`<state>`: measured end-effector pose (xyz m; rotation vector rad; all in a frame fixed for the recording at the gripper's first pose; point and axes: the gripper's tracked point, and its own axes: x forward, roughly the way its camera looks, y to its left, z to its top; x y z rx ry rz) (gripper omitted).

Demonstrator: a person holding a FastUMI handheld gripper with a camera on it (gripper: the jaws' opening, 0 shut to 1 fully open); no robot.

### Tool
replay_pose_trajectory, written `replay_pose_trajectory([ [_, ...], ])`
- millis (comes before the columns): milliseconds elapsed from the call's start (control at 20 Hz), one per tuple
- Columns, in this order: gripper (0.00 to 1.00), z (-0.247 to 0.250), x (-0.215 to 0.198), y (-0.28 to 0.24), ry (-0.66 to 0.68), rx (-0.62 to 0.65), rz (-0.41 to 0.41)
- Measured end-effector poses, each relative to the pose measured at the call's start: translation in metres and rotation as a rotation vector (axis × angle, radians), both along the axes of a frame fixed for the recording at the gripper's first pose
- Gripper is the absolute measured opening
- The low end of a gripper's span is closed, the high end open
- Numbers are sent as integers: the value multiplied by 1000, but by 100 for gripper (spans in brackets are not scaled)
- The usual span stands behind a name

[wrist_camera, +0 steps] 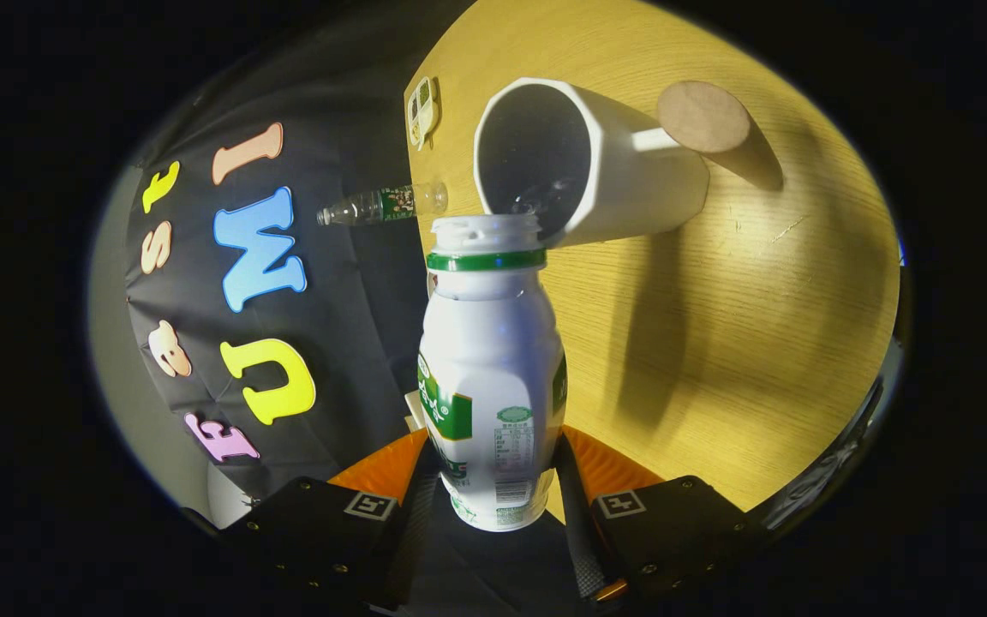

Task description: Take the bottle from table, then pour the juice into the cup, finally place the bottle on the coaster

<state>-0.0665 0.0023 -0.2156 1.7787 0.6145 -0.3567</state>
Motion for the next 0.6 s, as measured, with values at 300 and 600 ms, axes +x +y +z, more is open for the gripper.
replay_pose_trajectory([
  [300, 70, 2, 0, -1, -3, 16, -4],
  [600, 70, 4, 1, 0, 1, 41, -10],
])
